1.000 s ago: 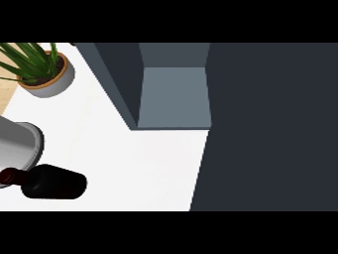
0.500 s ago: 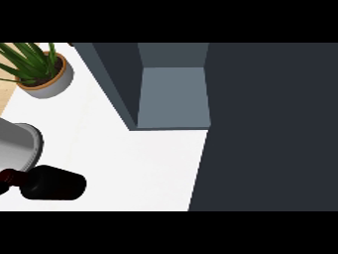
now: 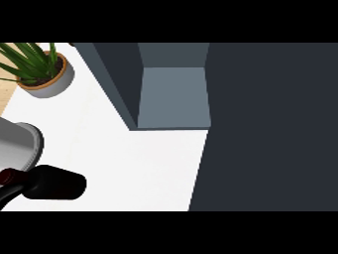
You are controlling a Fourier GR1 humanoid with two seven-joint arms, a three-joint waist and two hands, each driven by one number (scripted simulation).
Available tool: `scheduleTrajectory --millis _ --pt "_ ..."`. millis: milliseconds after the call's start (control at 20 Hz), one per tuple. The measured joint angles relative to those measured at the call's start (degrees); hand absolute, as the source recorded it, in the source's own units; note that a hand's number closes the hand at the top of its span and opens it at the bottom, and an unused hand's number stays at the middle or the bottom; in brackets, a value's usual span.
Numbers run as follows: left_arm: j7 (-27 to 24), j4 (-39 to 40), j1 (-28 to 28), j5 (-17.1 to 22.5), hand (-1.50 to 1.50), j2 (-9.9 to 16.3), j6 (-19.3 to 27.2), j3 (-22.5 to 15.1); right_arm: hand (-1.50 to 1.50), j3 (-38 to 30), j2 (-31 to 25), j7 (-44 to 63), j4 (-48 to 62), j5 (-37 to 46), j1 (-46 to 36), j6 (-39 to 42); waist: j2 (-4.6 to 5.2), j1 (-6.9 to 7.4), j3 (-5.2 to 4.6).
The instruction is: Pick up the wine, place it into the cabinet and close the cabinet
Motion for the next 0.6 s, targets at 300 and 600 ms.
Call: scheduleTrajectory --millis 300,600 --pt "-8.93 4.97 5.03 -0.98 -1.50 -2.71 -2.60 0.20 -1.50 1.43 -2.03 -0.29 -0.06 0.61 0.28 -1.63 -0.05 -0.13 0.00" --pt "-16.46 10.91 8.59 -0.57 -1.50 -3.28 -5.46 1.39 -1.50 2.76 -3.25 1.06 -0.10 1.22 -1.42 -3.78 -0.08 -0.09 -0.01"
